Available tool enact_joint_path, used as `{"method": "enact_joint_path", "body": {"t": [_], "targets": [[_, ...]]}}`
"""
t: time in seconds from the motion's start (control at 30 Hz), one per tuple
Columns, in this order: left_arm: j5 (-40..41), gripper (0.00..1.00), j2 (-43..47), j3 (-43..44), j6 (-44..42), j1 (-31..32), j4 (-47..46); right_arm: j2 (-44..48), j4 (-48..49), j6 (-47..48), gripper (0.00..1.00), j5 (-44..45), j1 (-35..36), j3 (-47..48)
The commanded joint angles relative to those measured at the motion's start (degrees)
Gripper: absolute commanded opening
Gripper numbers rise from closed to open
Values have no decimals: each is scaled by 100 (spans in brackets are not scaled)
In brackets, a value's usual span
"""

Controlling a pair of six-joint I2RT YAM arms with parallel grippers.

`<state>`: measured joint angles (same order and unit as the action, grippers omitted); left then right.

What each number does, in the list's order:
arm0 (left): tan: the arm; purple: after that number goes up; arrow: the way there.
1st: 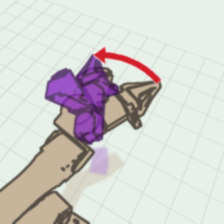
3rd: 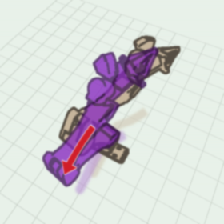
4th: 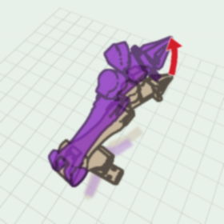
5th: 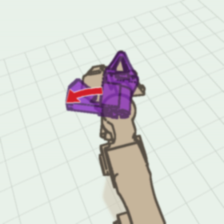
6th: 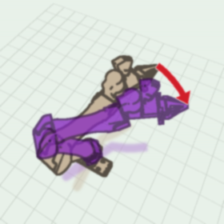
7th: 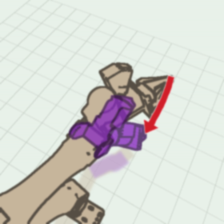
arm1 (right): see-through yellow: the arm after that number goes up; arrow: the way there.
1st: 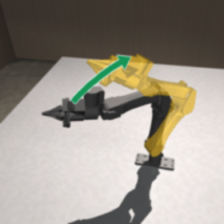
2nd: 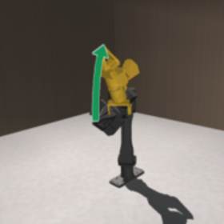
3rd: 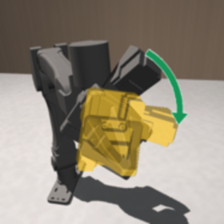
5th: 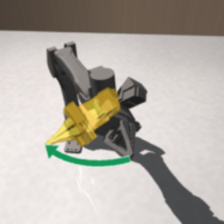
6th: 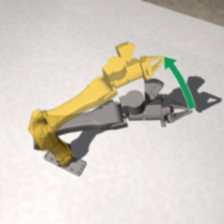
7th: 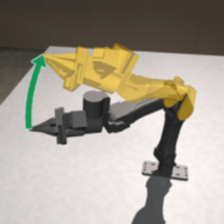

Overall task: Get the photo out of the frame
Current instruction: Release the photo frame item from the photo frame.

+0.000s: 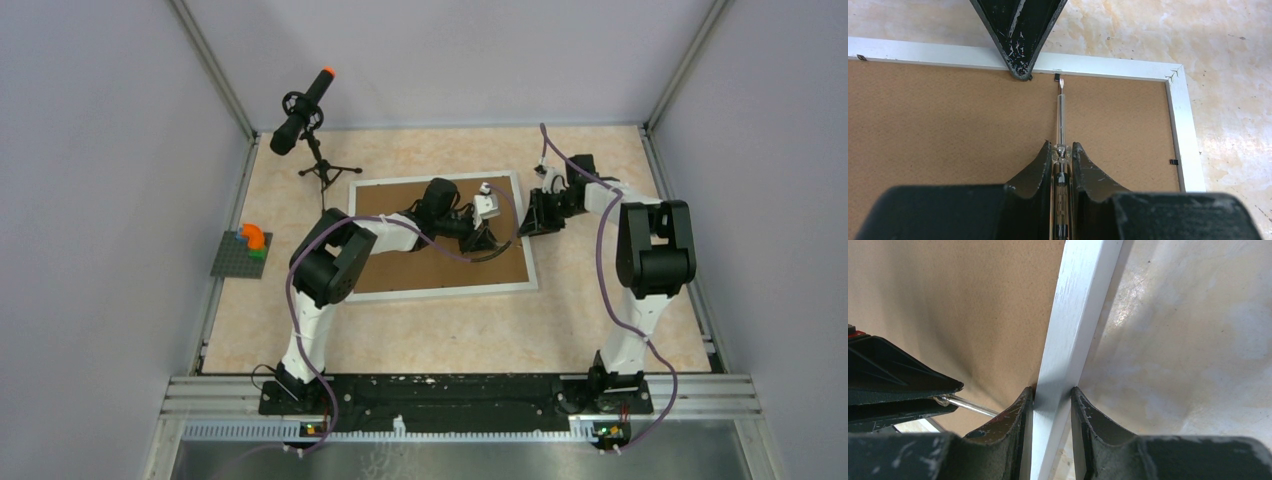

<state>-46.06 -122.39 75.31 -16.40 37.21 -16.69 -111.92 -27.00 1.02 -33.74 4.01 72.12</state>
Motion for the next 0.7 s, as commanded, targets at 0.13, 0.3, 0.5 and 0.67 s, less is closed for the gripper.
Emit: {"method": "enact_joint_path", "body": {"t": [0.13, 0.3, 0.5, 0.67], "targets": [[371, 0, 172, -172, -51, -221, 101, -462, -226, 228, 0, 390, 276, -178], [325, 0, 256, -263, -59, -279, 110, -470, -218, 215, 0, 449, 280, -164], [380, 0, 193, -180, -34, -277, 142, -505, -224, 180, 0, 447, 278, -140], [298, 0, 171, -189, -214, -256, 202, -491, -227, 199, 0, 451, 280, -153]]}}
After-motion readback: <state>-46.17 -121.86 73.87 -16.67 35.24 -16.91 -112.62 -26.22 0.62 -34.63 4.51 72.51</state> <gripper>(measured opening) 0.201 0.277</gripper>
